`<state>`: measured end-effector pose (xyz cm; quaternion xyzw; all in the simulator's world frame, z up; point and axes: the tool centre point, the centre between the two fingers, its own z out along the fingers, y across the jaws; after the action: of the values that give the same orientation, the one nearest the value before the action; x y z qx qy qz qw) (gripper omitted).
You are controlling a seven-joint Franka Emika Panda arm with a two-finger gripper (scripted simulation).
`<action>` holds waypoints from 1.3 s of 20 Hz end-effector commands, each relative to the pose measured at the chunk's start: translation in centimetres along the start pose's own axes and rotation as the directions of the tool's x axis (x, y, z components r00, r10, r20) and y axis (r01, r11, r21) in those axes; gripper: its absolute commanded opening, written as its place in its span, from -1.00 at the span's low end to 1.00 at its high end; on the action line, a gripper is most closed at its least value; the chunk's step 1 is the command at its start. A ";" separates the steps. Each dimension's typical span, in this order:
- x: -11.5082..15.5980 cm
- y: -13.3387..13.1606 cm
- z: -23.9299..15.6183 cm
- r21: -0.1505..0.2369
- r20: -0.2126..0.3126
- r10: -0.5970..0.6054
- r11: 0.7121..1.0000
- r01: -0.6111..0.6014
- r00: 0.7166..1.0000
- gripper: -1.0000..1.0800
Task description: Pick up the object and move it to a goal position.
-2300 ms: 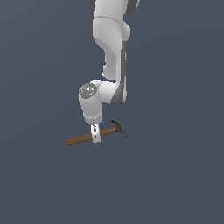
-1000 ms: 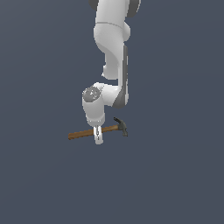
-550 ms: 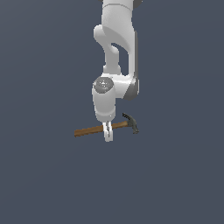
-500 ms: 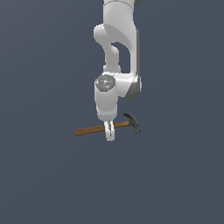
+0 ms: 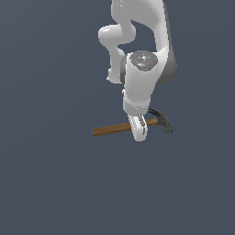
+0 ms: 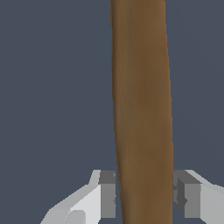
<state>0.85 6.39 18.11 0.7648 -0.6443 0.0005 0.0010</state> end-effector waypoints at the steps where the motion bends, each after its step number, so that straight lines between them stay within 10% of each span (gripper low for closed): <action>1: -2.0 -0.8 -2.6 0.003 -0.001 0.001 1.000 -0.001 1.000 -1.00; 13: -10.4 -4.4 -12.1 0.002 0.000 0.001 1.000 -0.001 1.000 -1.00; 26: -13.4 -6.0 -15.5 0.001 0.002 0.000 1.000 0.000 1.000 -1.00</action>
<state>4.36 20.50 33.18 0.7650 -0.6440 -0.0008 0.0018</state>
